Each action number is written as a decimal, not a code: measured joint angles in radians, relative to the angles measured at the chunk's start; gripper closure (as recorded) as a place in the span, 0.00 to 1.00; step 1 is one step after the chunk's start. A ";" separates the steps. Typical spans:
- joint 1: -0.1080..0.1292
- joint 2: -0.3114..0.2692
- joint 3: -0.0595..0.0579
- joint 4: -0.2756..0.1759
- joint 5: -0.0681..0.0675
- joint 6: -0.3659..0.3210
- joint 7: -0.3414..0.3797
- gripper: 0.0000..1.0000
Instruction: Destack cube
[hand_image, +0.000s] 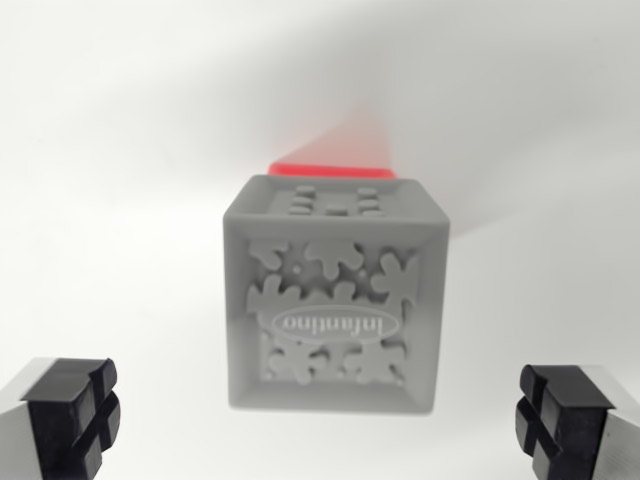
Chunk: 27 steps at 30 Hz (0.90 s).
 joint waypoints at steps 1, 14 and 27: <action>0.000 0.008 0.000 0.000 0.000 0.008 0.000 0.00; 0.001 0.091 -0.002 0.002 0.000 0.088 0.001 0.00; 0.001 0.119 -0.003 0.007 0.000 0.113 0.002 1.00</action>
